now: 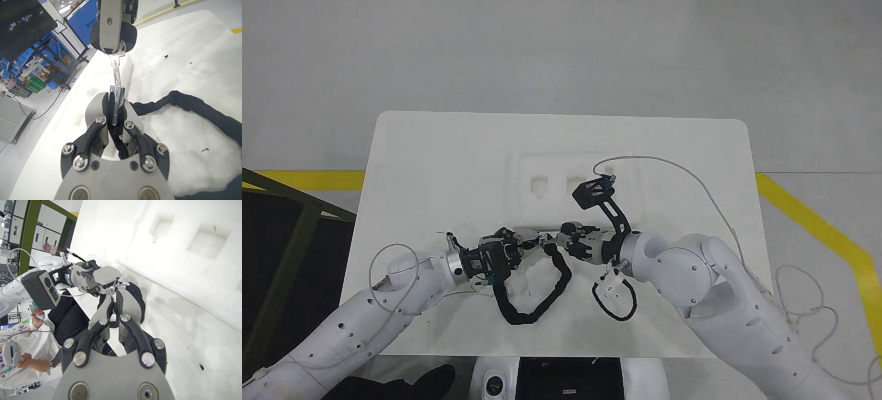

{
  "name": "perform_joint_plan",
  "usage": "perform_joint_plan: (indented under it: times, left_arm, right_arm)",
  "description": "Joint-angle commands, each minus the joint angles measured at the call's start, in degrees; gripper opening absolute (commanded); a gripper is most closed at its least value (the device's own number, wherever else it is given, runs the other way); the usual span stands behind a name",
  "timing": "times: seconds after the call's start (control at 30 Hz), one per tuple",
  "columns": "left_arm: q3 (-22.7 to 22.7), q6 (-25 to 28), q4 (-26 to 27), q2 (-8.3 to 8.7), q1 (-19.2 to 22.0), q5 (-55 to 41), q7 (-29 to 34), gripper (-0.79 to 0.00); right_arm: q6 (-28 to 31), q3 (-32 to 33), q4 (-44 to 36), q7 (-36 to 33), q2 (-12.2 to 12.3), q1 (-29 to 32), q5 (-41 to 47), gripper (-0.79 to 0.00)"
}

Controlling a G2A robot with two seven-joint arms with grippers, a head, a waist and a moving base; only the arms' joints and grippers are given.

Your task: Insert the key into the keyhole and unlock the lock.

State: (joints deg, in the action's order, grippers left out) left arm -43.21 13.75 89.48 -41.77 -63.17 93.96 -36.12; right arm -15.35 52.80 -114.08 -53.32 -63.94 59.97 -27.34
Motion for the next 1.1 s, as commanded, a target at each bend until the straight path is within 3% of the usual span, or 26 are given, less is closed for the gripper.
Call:
perform_joint_plan:
  times: [0.0, 1.07]
  left_arm:
    - [0.00, 0.00, 0.00, 0.00, 0.00, 0.00, 0.00, -0.785]
    - [0.00, 0.00, 0.00, 0.00, 0.00, 0.00, 0.00, -0.785]
  right_arm:
    - [-0.53, -0.07, 0.02, 0.16, -0.09, 0.04, 0.06, -0.785]
    - [-4.14, -2.29, -1.10, 0.34, -1.50, -0.59, -3.53, -0.785]
